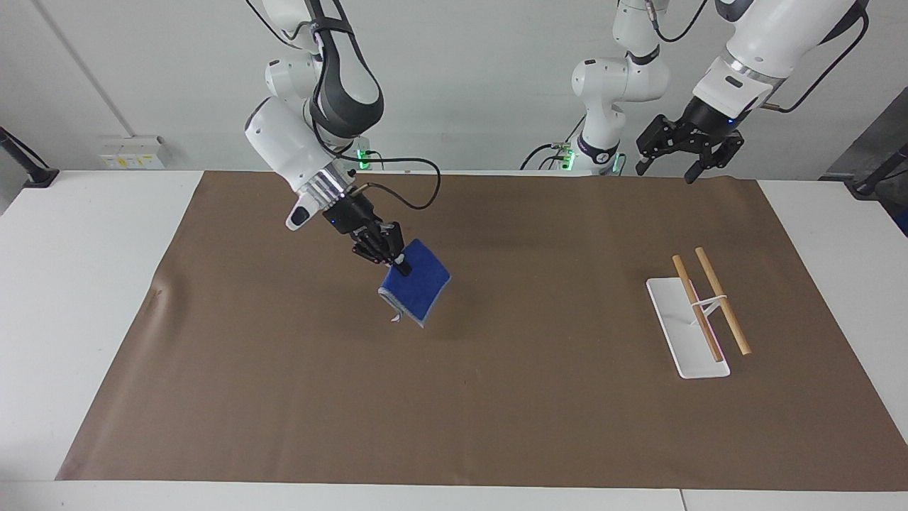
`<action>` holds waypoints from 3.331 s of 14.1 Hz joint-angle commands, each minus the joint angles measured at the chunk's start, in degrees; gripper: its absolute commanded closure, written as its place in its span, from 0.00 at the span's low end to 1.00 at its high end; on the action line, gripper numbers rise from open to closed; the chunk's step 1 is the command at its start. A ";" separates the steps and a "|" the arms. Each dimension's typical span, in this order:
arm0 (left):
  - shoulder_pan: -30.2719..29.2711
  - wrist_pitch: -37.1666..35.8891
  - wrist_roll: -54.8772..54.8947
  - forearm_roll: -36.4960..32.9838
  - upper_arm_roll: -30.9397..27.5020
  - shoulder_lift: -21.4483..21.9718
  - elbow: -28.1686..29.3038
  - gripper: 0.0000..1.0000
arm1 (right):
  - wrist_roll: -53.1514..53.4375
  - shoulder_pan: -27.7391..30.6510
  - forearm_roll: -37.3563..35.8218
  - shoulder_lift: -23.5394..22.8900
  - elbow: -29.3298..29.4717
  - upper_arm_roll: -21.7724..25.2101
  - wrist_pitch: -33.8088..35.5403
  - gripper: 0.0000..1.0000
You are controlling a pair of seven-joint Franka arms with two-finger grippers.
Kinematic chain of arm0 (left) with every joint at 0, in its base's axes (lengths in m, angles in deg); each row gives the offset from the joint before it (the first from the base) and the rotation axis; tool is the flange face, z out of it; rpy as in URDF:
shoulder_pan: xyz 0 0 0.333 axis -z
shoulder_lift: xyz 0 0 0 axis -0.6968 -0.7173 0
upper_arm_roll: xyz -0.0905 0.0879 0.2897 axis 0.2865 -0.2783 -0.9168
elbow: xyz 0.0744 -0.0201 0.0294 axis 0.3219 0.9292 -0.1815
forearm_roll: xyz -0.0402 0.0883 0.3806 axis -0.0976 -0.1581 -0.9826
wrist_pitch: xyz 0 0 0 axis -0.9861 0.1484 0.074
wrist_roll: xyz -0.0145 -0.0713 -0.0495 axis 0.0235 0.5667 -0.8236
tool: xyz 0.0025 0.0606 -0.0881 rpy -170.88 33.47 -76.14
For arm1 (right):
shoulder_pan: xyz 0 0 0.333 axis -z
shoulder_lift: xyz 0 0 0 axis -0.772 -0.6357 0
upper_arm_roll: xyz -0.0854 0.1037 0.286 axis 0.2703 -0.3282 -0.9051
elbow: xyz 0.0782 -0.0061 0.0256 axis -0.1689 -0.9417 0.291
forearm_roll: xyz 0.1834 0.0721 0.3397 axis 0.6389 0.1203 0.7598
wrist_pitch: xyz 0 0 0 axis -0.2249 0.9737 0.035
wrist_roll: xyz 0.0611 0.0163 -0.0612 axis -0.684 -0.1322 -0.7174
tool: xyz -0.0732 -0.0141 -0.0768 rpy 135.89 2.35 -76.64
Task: Right arm passes towel to left arm to hang
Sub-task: 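Lift the towel with the right gripper while the left gripper reaches toward it, then grasp the towel with the left gripper beside the right gripper, then open the right gripper and pull it back while the left gripper holds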
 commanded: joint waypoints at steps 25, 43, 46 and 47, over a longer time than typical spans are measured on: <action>25.15 58.55 -75.00 26.97 -0.16 -7.43 15.62 0.12 | -6.30 0.22 46.19 2.90 0.13 -6.18 1.34 1.00; 25.15 60.58 -70.70 26.01 -0.33 -7.87 15.36 1.00 | -6.91 -0.74 44.26 2.99 0.13 -6.44 -5.78 0.00; 25.06 63.11 -69.73 24.87 -0.42 -7.87 15.97 1.00 | -6.92 -0.57 34.63 2.20 0.13 -6.36 -9.19 0.00; 25.06 66.78 -69.55 24.78 -0.42 -7.87 17.28 1.00 | -6.92 -0.57 30.24 1.94 0.04 -6.36 -11.21 0.00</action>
